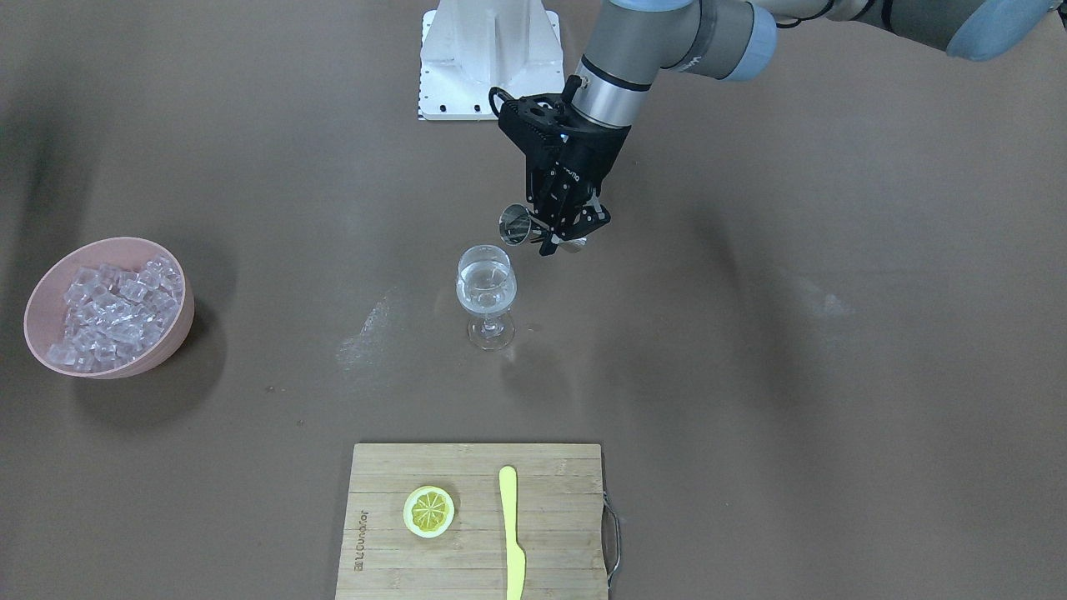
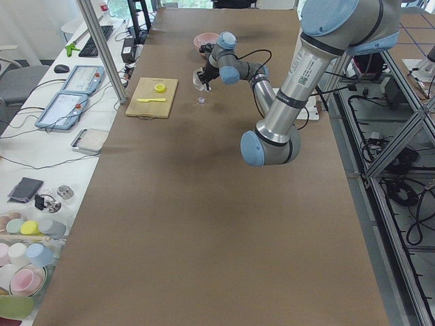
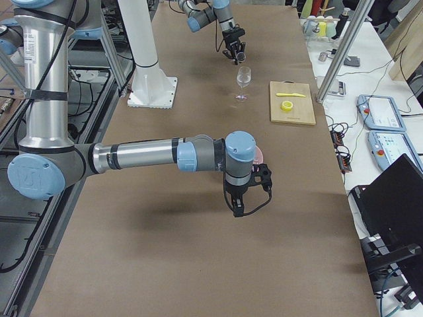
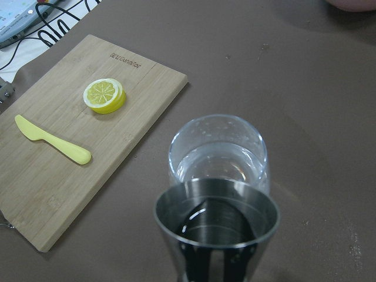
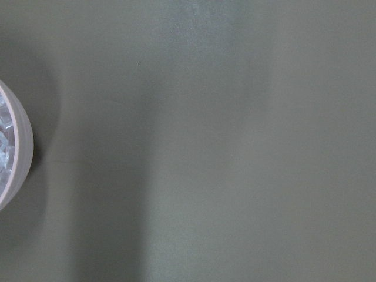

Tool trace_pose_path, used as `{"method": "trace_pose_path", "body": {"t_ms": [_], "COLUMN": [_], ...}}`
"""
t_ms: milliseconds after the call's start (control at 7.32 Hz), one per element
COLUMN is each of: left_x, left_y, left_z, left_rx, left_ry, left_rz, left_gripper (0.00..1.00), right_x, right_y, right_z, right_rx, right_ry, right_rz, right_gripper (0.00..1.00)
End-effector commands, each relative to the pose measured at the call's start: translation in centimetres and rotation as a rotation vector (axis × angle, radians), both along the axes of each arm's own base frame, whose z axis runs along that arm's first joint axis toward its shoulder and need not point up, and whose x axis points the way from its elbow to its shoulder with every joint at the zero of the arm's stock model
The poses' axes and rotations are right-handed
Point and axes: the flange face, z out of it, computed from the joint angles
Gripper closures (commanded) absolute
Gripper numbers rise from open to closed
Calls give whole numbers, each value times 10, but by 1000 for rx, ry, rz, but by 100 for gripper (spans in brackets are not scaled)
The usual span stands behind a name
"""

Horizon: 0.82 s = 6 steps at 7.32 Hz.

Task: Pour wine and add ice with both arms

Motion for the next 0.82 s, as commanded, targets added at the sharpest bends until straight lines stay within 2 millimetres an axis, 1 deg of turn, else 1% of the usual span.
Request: {"method": "trace_pose_path", "body": {"t_ms": [0, 137, 273, 410, 547, 683], "left_x": [1, 2, 4, 3, 3, 3], "left_y": [-3, -5, -6, -10, -11, -12], "left_z": [-14, -23, -22, -22, -29, -30], "left_rx": [13, 2, -2, 36, 46, 42], "left_ry": [-64, -88, -110, -163, -196, -205], "left_rz": [-1, -4, -14, -23, -20, -21], "left_gripper": [100, 100, 100, 100, 100, 100], "right_x": [0, 0, -1, 0, 0, 0], "right_y": [0, 0, 0, 0, 0, 0], "right_z": [1, 1, 0, 1, 1, 0], "right_rx": [-2, -2, 0, -2, -2, 0], "right_ry": [0, 0, 0, 0, 0, 0], "right_rz": [0, 0, -2, 0, 0, 0], "right_gripper": [0, 0, 0, 0, 0, 0]}}
